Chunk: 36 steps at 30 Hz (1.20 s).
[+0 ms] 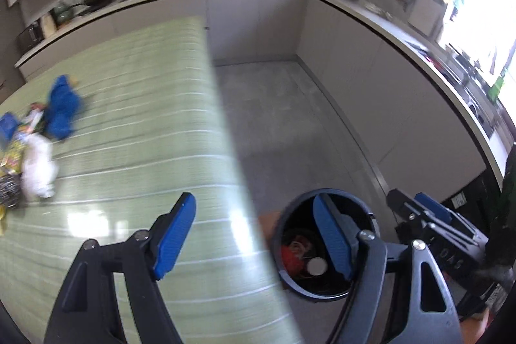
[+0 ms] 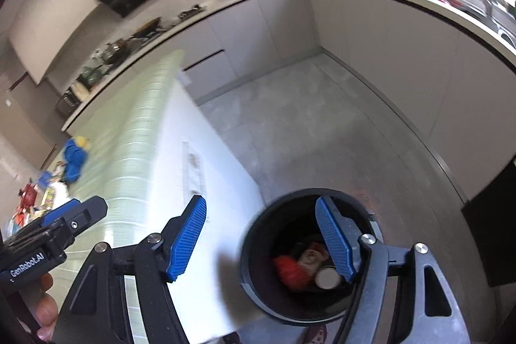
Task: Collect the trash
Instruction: 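Return both tools to the island, then grasp the blue Pepsi can with the left tool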
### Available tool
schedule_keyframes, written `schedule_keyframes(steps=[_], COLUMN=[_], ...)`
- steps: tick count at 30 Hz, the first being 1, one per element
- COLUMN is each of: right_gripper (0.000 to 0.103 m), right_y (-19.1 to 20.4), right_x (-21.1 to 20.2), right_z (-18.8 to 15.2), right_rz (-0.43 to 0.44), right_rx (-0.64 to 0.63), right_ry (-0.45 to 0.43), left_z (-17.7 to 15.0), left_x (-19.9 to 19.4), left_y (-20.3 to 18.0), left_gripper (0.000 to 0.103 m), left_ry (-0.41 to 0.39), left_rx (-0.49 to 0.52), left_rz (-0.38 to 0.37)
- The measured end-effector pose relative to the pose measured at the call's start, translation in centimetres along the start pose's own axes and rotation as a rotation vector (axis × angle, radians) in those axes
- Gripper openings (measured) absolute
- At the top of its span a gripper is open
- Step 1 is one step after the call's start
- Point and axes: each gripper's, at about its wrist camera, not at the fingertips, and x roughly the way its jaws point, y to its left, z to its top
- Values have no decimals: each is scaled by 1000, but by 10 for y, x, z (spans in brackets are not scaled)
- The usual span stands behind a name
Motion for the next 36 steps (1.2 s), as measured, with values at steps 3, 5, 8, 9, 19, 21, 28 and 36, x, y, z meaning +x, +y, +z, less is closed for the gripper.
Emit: schedule_keyframes(steps=[3, 5, 8, 9, 19, 21, 28, 36], right_gripper=[72, 72, 72, 72, 73, 73, 73, 73], right_y=[46, 75, 126, 143, 298, 320, 385, 408], right_x=[-2, -2, -4, -4, 17, 19, 28, 50], right_z=[-6, -11, -19, -22, -63, -72, -85, -80], right_rz=[40, 58, 82, 90, 136, 150, 178, 215], right_rx=[-27, -50, -88, -100, -188, -194, -277, -300], right_ry=[4, 5, -6, -7, -8, -3, 23, 40], left_z=[-4, -6, -13, -15, -26, -28, -41, -50], left_x=[-14, -23, -36, -42, -62, -64, -76, -69], left_y=[46, 79, 121, 141, 286, 310, 382, 422], left_gripper=[77, 77, 77, 77, 77, 77, 77, 77], left_ry=[-9, -23, -40, -46, -94, -96, -113, -80], left_rx=[-41, -69, -99, -110, -197, -214, -292, -361], left_rz=[36, 59, 91, 101, 182, 202, 263, 333])
